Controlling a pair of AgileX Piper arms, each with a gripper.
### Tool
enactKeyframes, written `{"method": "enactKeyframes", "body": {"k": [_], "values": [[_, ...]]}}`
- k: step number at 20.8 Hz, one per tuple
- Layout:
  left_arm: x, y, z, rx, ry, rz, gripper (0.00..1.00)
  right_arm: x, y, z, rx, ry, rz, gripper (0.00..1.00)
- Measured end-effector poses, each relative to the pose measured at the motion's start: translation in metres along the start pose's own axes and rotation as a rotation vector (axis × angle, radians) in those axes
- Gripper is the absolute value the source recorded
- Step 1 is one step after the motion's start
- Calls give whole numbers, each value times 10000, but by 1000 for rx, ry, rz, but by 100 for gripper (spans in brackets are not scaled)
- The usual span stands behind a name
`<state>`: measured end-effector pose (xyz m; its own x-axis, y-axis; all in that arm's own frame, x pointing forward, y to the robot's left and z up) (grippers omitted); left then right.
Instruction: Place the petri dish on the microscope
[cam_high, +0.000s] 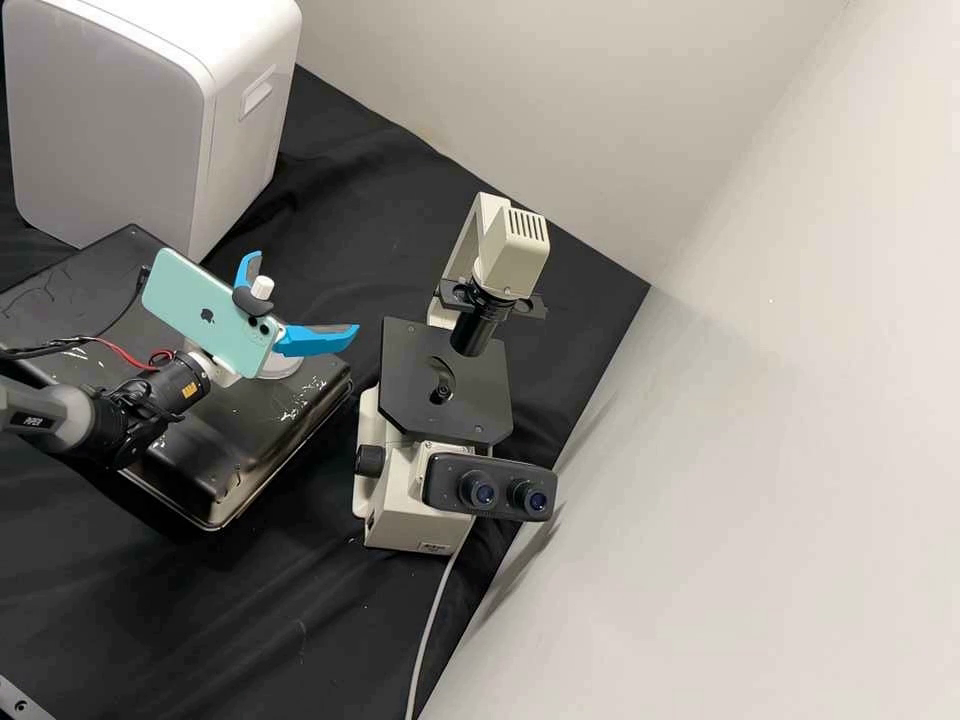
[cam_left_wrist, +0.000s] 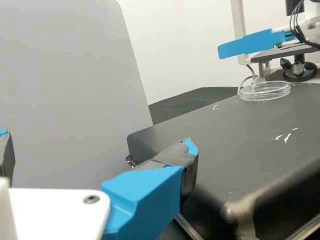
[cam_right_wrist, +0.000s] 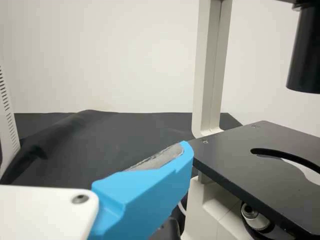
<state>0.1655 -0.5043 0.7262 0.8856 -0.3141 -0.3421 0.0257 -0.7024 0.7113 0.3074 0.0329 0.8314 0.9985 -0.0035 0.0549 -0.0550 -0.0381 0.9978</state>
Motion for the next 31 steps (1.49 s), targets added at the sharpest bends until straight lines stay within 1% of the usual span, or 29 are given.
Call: {"method": "enactKeyframes", "body": {"k": [4,7,10,13,15,17,21,24,26,28,31], "values": [[0,0,-1,-1,1,0,100,-122,-64,85,-2,-11,-6,100],[0,0,-1,-1,1,0,100,-229,-98,153,-6,-31,-20,100],[0,0,-1,-1,1,0,100,-311,-110,168,-7,-15,-5,100],[6,-20,0,1,2,-10,100,-382,-127,189,-8,-8,3,100],[7,-22,0,1,2,-11,100,-404,-137,201,-8,-9,2,100],[7,-22,-5,1,4,-11,100,-414,-146,210,-8,-12,-1,100],[8,-22,-8,1,5,-11,100,-396,-184,237,-9,-4,2,100],[8,-22,-8,1,5,-11,100,-383,-260,266,-11,-14,-24,100],[8,-22,-8,1,5,-11,100,-355,-328,288,-27,-22,-46,100],[8,-22,-9,1,6,-11,100,-312,-381,286,-28,-24,-57,100],[9,-21,-15,3,6,-11,100,-265,-454,291,-37,-30,-71,100]]}}
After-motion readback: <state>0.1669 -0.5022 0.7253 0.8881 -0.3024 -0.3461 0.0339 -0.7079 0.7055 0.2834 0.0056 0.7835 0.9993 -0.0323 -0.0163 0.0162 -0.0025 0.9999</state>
